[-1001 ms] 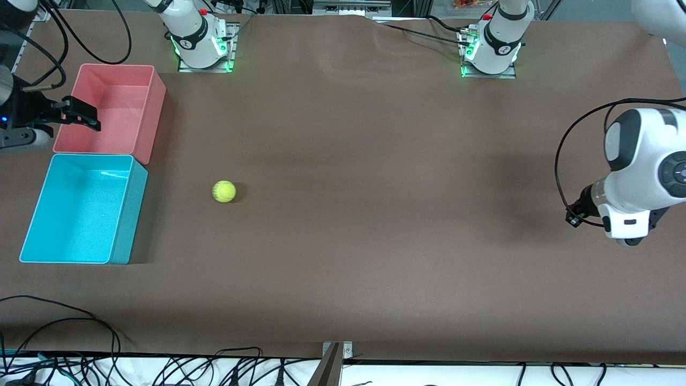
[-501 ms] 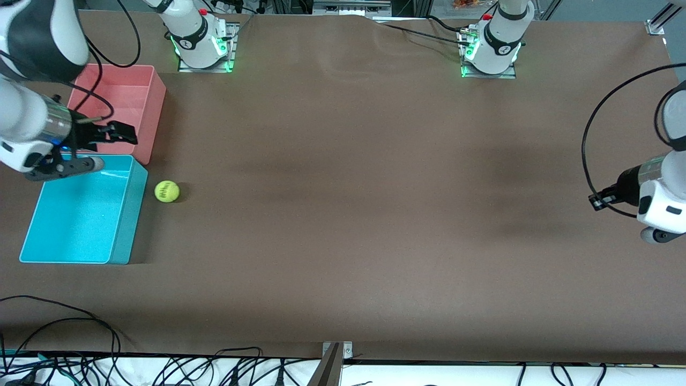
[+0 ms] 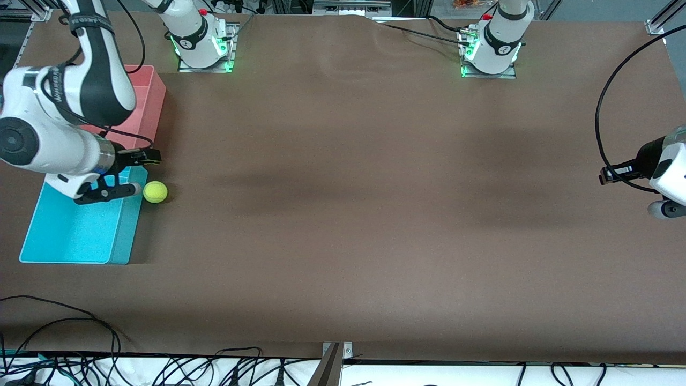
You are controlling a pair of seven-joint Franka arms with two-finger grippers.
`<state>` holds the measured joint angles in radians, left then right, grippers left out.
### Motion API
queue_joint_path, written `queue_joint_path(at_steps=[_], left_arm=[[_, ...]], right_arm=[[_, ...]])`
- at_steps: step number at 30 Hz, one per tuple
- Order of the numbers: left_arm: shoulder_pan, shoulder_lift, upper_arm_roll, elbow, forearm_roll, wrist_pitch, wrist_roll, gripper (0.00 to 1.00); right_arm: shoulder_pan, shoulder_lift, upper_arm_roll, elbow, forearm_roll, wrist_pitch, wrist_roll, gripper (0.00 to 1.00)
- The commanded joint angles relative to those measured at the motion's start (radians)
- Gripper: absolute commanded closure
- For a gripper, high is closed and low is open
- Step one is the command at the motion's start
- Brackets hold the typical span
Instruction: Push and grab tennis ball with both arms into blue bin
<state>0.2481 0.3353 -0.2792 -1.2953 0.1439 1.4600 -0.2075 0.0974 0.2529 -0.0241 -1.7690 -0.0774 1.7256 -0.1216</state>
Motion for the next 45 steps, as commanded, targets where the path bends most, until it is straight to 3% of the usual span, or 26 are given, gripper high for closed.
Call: queue_joint_path(at_steps=[1, 5, 10, 17, 25, 31, 33, 45], left_arm=[[0.003, -0.004, 0.008, 0.005, -0.024, -0.015, 0.033, 0.0], [-0.001, -0.004, 0.008, 0.007, -0.027, -0.015, 0.03, 0.0], [-0.001, -0.004, 0.003, 0.01, -0.027, -0.01, 0.037, 0.0], [-0.004, 0.004, 0.005, 0.067, -0.056, -0.007, 0.04, 0.0], [-0.023, -0.001, -0.002, 0.086, -0.072, -0.004, 0.039, 0.0], [-0.029, -0.013, 0.0, 0.085, -0.066, -0.006, 0.027, 0.0], [-0.023, -0.015, 0.006, 0.085, -0.072, -0.006, 0.03, 0.0], [-0.021, -0.033, 0.006, 0.08, -0.066, 0.006, 0.042, 0.0]], right_arm=[[0.01, 0.016, -0.004, -0.053, -0.025, 0.097, 0.017, 0.0], [0.01, 0.04, -0.005, -0.121, -0.047, 0.207, 0.017, 0.0], [0.01, 0.074, -0.004, -0.153, -0.136, 0.265, 0.019, 0.0], [0.01, 0.124, -0.007, -0.171, -0.159, 0.333, 0.017, 0.0], [0.011, 0.186, -0.005, -0.176, -0.269, 0.385, 0.046, 0.0], [0.015, 0.209, -0.005, -0.184, -0.294, 0.416, 0.077, 0.0], [0.016, 0.235, -0.005, -0.185, -0.346, 0.425, 0.08, 0.0], [0.027, 0.253, -0.005, -0.188, -0.392, 0.428, 0.086, 0.0]])
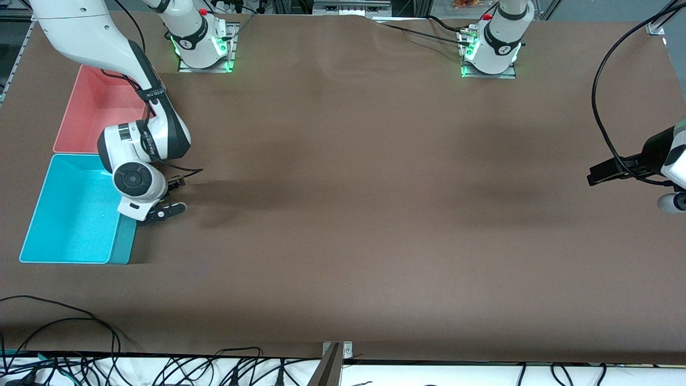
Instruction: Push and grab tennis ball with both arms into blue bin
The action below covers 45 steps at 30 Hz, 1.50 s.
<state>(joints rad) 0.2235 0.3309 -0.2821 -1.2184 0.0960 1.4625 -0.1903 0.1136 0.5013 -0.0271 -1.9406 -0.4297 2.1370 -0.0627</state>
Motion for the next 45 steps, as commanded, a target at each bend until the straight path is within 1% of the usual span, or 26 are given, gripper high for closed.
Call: queue_joint_path(at_steps=[1, 5, 8, 10, 12, 18, 21, 26, 29, 32, 34, 38, 42, 43, 45], left_arm=[[0.007, -0.042, 0.009, -0.006, -0.021, 0.01, 0.025, 0.0], [0.008, -0.078, 0.009, -0.055, -0.039, 0.022, 0.026, 0.0], [0.014, -0.092, 0.009, -0.067, -0.067, 0.024, 0.026, 0.0], [0.033, -0.107, 0.009, -0.084, -0.082, 0.026, 0.026, 0.0], [0.045, -0.119, 0.009, -0.093, -0.097, 0.027, 0.026, 0.0], [0.056, -0.141, 0.009, -0.105, -0.099, 0.027, 0.026, 0.0], [0.056, -0.148, 0.011, -0.113, -0.099, 0.027, 0.026, 0.0], [0.053, -0.158, 0.015, -0.128, -0.098, 0.039, 0.026, 0.0], [0.018, -0.174, 0.052, -0.136, -0.098, 0.042, 0.028, 0.0], [-0.074, -0.194, 0.138, -0.164, -0.099, 0.042, 0.028, 0.0], [-0.13, -0.222, 0.197, -0.2, -0.102, 0.052, 0.028, 0.0], [-0.214, -0.271, 0.282, -0.279, -0.113, 0.091, 0.055, 0.0], [-0.318, -0.303, 0.392, -0.32, -0.114, 0.096, 0.077, 0.0], [-0.338, -0.303, 0.409, -0.322, -0.114, 0.095, 0.077, 0.0], [-0.346, -0.303, 0.417, -0.322, -0.128, 0.095, 0.077, 0.0]], right_arm=[[0.011, 0.008, -0.002, -0.017, -0.041, 0.021, 0.027, 0.0], [0.011, 0.011, -0.002, -0.024, -0.046, 0.024, 0.027, 0.0], [0.012, 0.025, -0.004, -0.026, -0.053, 0.024, 0.027, 0.0], [0.012, 0.033, -0.002, -0.024, -0.084, 0.021, 0.027, 0.0], [0.015, 0.043, -0.002, -0.024, -0.109, 0.021, 0.032, 0.02], [0.012, 0.046, -0.005, -0.024, -0.113, 0.024, 0.035, 0.06], [0.012, 0.048, -0.007, -0.024, -0.113, 0.024, 0.034, 0.14], [0.015, 0.051, -0.007, -0.024, -0.118, 0.014, 0.032, 0.39], [0.014, 0.052, -0.005, -0.024, -0.118, 0.014, 0.031, 0.52], [0.014, 0.052, -0.005, -0.023, -0.118, 0.0, 0.029, 0.6], [0.015, 0.048, -0.002, -0.018, -0.116, -0.011, 0.034, 0.61], [0.018, 0.039, 0.006, 0.012, -0.107, -0.066, 0.037, 0.62], [0.017, 0.033, 0.024, 0.064, -0.081, -0.141, 0.037, 0.62], [0.017, 0.031, 0.026, 0.084, -0.07, -0.163, 0.035, 0.62], [0.017, 0.031, 0.029, 0.126, -0.044, -0.213, 0.032, 0.62]])
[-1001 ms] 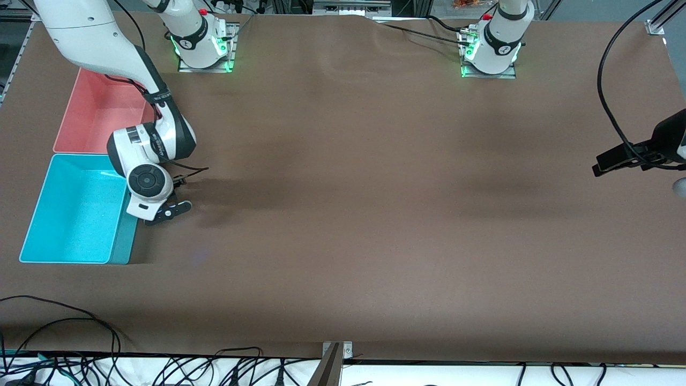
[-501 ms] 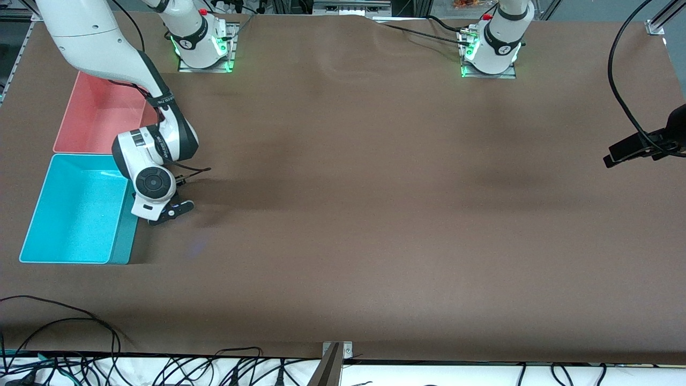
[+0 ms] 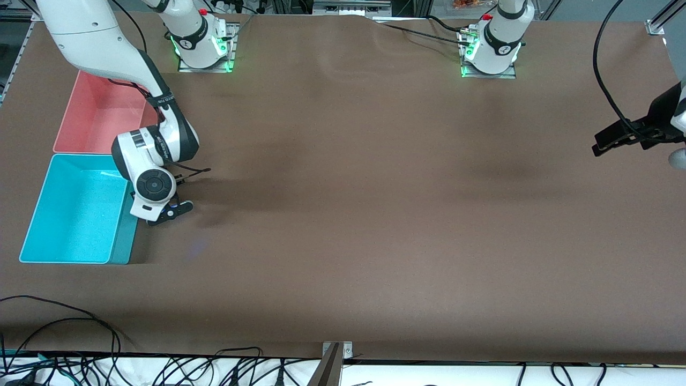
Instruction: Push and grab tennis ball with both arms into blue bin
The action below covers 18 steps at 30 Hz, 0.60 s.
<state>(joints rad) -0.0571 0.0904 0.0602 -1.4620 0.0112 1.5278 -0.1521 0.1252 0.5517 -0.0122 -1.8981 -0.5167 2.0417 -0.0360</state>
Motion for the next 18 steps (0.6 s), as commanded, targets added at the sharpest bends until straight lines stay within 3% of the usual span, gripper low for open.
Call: queue_joint_path(at_steps=[1, 10, 13, 18], left_arm=[[-0.064, -0.063, 0.075, -0.077, -0.046, 0.029, 0.039, 0.0], [-0.061, -0.054, 0.075, -0.064, -0.045, 0.031, 0.037, 0.0], [-0.055, -0.054, 0.076, -0.063, -0.046, 0.031, 0.037, 0.0], [-0.053, -0.054, 0.076, -0.063, -0.045, 0.031, 0.037, 0.0]], right_arm=[[0.007, -0.019, 0.015, 0.111, 0.055, -0.147, 0.002, 0.62], [0.01, -0.032, 0.012, 0.28, 0.127, -0.357, -0.012, 0.62], [-0.004, -0.041, 0.003, 0.306, 0.139, -0.373, -0.047, 0.62], [-0.081, -0.065, -0.034, 0.313, 0.245, -0.367, -0.151, 0.62]])
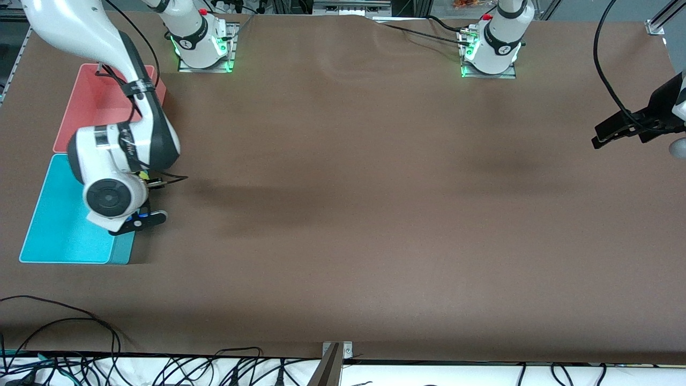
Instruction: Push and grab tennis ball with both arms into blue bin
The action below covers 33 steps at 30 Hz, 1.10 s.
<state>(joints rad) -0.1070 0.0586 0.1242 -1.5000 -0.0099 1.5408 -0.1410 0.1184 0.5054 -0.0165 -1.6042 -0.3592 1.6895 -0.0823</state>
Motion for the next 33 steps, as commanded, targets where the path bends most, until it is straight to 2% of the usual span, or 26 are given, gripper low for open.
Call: queue_joint_path(at_steps=[1, 8, 12, 16, 22, 33], left_arm=[[-0.003, -0.022, 0.011, -0.026, -0.024, 0.018, 0.026, 0.0], [-0.014, -0.013, 0.006, -0.026, -0.022, 0.018, 0.026, 0.0], [-0.014, -0.013, 0.008, -0.026, -0.019, 0.018, 0.026, 0.0], [-0.014, -0.013, 0.008, -0.025, -0.016, 0.016, 0.026, 0.0], [-0.014, -0.013, 0.008, -0.025, -0.016, 0.016, 0.026, 0.0], [-0.016, -0.011, 0.006, -0.026, -0.016, 0.015, 0.026, 0.0]], right_arm=[[-0.089, -0.019, -0.034, 0.02, 0.098, -0.014, -0.123, 0.62], [-0.195, -0.016, -0.04, 0.009, 0.118, 0.019, -0.227, 0.62], [-0.264, 0.011, -0.04, -0.002, 0.207, 0.068, -0.298, 0.62], [-0.279, 0.021, -0.04, -0.029, 0.226, 0.079, -0.31, 0.62], [-0.344, 0.045, -0.039, -0.082, 0.232, 0.167, -0.369, 0.62], [-0.361, 0.071, -0.037, -0.111, 0.301, 0.174, -0.373, 0.62]])
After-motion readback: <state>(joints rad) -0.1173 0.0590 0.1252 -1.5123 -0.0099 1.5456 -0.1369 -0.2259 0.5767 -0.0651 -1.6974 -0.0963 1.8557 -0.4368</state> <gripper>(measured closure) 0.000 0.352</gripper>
